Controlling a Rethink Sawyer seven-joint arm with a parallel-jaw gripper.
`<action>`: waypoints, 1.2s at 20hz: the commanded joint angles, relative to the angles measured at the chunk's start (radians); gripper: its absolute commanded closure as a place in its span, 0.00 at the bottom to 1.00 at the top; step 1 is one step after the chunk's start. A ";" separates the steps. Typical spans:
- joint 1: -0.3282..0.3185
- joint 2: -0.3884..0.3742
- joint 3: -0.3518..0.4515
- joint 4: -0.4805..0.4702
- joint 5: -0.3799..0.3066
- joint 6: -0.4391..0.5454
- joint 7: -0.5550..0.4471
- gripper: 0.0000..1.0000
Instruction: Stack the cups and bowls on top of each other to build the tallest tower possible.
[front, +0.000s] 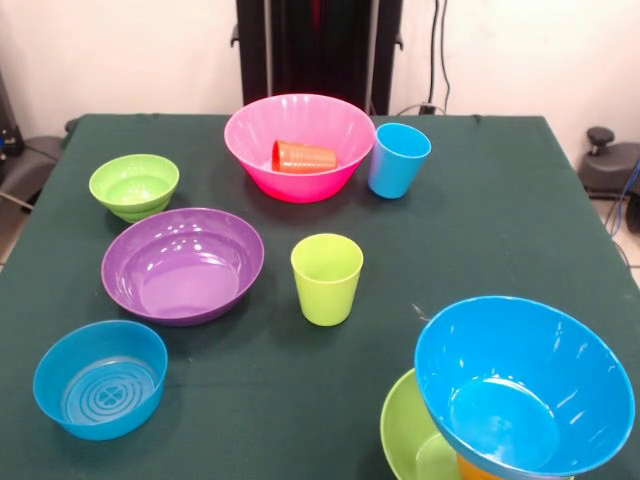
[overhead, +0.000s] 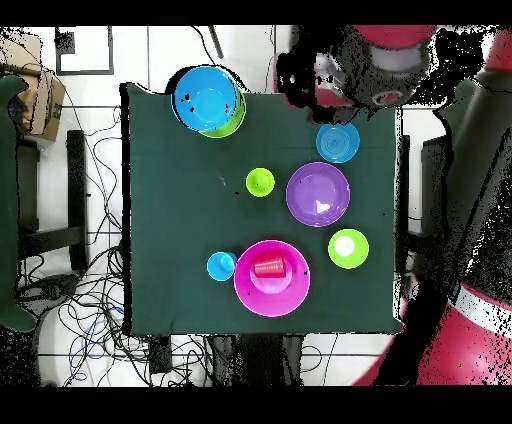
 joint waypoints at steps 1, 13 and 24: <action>-0.031 0.000 -0.175 0.230 0.050 -0.116 0.150 1.00; -0.054 -0.056 -0.242 0.385 0.113 -0.254 0.011 1.00; -0.108 -0.108 -0.277 0.527 0.204 -0.400 0.002 1.00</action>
